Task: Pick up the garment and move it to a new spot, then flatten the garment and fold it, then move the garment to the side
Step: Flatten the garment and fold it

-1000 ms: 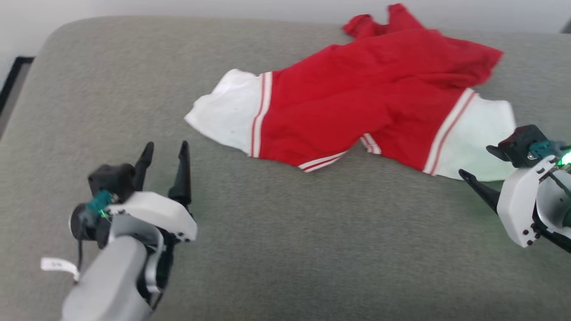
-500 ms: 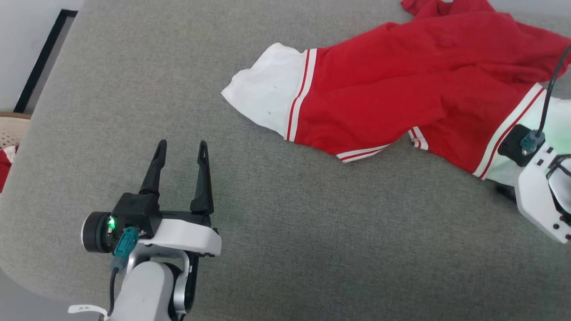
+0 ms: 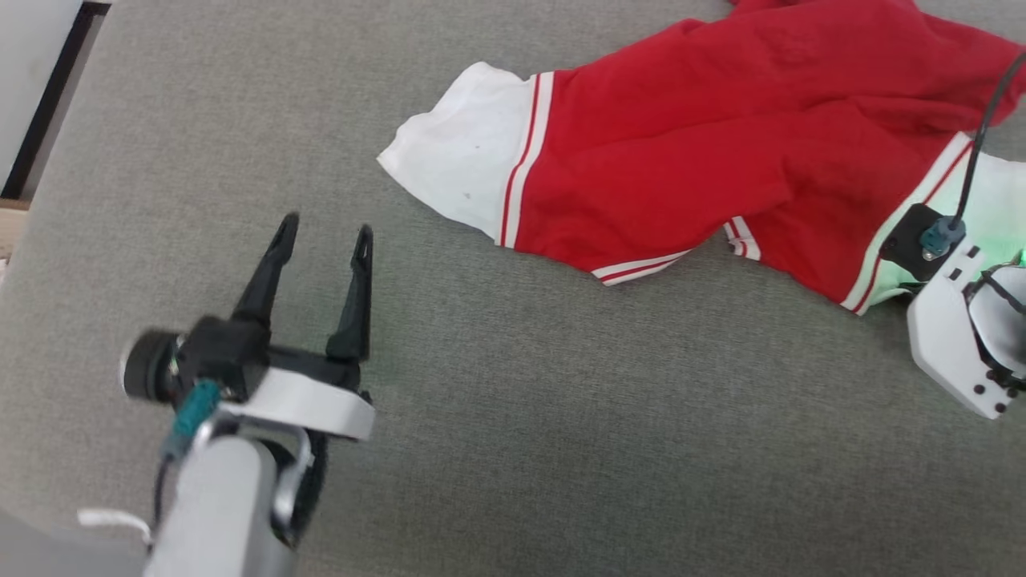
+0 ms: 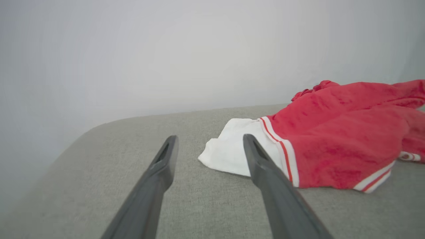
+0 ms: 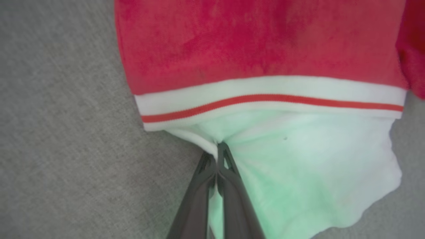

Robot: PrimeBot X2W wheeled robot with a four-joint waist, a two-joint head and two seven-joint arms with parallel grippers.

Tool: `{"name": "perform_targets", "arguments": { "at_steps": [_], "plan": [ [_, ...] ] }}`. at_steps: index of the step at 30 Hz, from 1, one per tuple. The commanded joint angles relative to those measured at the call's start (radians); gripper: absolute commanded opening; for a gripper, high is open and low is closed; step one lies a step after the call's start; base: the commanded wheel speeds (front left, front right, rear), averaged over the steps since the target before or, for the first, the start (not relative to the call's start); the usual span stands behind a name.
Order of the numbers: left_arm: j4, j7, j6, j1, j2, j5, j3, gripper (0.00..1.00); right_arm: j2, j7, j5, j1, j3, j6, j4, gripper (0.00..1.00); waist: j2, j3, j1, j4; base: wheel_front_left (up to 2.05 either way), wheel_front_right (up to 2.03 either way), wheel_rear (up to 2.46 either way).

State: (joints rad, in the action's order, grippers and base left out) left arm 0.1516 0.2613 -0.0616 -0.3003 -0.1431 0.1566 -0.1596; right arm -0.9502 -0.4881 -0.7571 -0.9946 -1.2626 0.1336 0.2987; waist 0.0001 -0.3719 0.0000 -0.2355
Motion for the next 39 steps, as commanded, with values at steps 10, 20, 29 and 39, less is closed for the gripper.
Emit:
{"name": "perform_targets", "arguments": {
  "at_steps": [10,20,29,39],
  "plan": [
    [0.200,-0.349,-0.068,-0.389,-0.284,0.238,-0.394,1.00,0.026,-0.006,0.010,0.026,-0.034,-0.003,0.008,0.00,-0.0001,-0.015,0.0000,0.066,0.00,0.00,0.00],
    [0.232,-0.742,-0.068,-0.696,-0.457,0.694,-0.778,1.00,0.047,-0.022,0.014,-0.016,-0.035,-0.004,-0.012,0.00,-0.0001,-0.074,0.0000,0.111,0.00,0.00,0.00],
    [0.390,-0.776,-0.068,-0.820,-0.433,0.841,-0.963,1.00,0.054,-0.025,0.012,-0.038,-0.040,-0.008,-0.013,0.00,-0.0001,-0.133,0.0000,0.141,0.00,0.00,0.00],
    [0.503,-0.809,-0.066,-0.817,-0.403,0.970,-1.112,0.31,0.067,-0.018,0.011,-0.053,-0.042,-0.008,-0.021,0.00,-0.0001,-0.152,0.0000,0.163,0.00,0.00,0.00]
  ]
}}
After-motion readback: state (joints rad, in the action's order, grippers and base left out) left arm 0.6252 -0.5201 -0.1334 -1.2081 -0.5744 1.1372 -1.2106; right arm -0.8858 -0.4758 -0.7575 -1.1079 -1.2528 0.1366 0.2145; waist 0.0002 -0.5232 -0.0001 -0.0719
